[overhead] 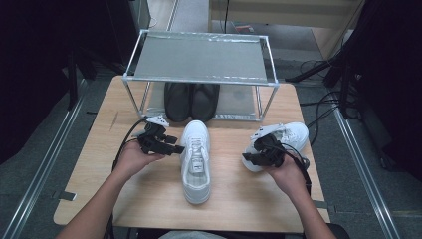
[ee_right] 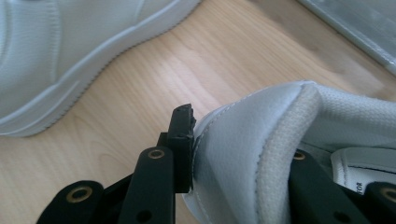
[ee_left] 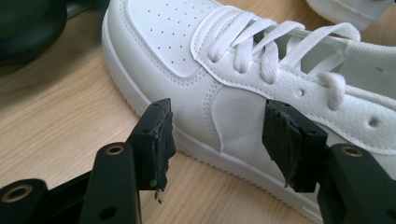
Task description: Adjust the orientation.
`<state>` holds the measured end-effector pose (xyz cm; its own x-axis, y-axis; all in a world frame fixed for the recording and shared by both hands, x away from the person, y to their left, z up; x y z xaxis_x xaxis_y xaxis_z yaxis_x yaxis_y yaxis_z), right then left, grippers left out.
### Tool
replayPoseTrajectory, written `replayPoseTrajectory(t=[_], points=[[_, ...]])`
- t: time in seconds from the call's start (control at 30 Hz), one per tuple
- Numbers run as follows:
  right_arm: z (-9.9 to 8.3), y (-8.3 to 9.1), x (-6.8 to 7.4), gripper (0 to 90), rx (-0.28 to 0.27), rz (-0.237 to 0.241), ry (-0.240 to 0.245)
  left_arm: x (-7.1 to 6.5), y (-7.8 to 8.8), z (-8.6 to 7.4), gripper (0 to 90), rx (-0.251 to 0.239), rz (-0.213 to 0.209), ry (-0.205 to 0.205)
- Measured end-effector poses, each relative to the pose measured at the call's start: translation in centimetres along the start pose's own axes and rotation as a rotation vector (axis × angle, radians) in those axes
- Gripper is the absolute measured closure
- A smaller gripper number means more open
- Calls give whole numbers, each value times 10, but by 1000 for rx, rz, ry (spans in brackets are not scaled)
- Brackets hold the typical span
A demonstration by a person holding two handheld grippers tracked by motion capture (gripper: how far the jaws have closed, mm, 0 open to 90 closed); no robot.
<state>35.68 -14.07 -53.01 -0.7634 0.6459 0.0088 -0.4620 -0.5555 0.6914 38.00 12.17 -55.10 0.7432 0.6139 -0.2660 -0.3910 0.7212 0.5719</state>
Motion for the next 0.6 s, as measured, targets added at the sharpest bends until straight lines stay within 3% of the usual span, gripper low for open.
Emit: replayPoseTrajectory(t=[0.23, 0.6], points=[[3, -3, 33, 700, 5, 51, 38, 0, -3, 2, 436, 11, -1, -10], [4, -14, 71, 701, 32, 129, 92, 1, -2, 0, 436, 15, 4, -10]])
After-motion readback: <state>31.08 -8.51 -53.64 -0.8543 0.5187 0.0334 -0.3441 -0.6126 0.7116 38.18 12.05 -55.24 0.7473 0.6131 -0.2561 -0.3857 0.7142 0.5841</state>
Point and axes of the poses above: each handheld gripper's, and its own axes: y roughly backward along the jaws, z roughly out of its top, x roughly to its left, the point moved 9 cm from there along -y, roughly forward along the jaws, and after that the axes turned 11 degrees about -x, right-handed, at the moved point
